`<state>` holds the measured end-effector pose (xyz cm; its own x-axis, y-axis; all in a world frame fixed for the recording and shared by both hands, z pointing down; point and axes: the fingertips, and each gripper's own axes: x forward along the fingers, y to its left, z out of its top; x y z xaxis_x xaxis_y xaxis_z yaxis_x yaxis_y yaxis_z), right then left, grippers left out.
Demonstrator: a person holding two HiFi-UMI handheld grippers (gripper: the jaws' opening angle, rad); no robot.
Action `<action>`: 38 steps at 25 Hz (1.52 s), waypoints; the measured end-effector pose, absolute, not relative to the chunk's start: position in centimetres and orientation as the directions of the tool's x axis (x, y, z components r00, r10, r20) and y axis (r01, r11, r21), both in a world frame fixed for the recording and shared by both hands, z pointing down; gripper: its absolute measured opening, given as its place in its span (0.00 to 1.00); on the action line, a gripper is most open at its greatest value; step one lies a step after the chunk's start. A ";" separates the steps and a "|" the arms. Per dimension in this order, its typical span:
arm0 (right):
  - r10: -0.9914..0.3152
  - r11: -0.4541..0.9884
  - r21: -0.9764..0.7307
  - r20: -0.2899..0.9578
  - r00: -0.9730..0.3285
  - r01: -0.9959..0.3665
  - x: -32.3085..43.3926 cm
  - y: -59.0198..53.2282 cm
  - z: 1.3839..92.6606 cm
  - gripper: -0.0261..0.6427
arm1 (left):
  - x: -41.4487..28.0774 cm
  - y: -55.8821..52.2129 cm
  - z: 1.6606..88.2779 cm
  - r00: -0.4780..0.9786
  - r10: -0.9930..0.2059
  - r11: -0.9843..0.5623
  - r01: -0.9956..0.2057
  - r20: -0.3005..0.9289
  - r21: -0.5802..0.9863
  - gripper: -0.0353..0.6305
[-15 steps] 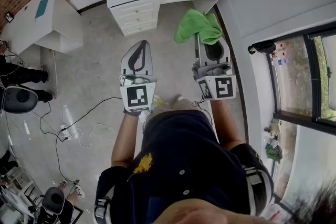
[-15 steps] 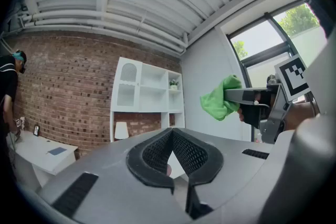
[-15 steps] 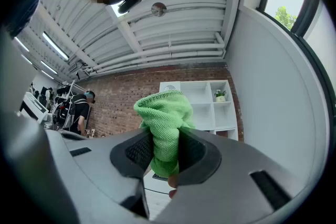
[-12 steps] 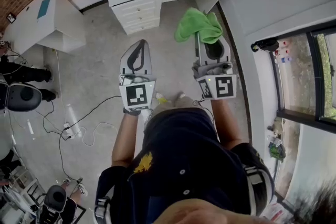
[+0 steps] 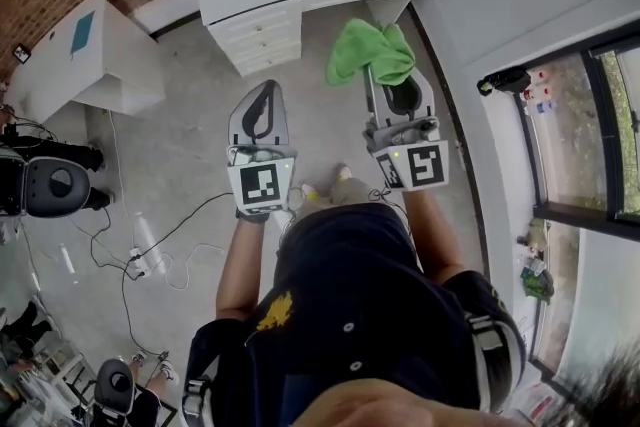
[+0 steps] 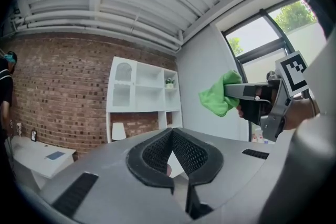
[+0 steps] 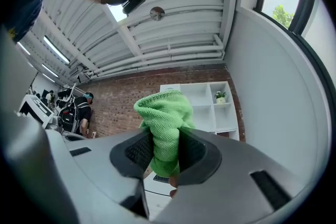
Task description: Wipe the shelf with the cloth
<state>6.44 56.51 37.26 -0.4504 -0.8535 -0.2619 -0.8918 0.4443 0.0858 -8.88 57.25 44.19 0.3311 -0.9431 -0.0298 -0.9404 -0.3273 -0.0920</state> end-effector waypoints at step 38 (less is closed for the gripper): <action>-0.813 0.576 -0.025 -0.123 -0.569 -0.817 23.7 26.4 45.2 0.20 | 6.5 29.9 46.0 0.228 -0.963 -0.255 -0.941 0.141 -0.221 0.08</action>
<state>23.74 26.45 45.23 -0.5693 -0.8128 -0.1235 -0.8170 0.5761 -0.0249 6.47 29.94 46.01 0.2279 -0.9634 0.1414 -0.9412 -0.2551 -0.2213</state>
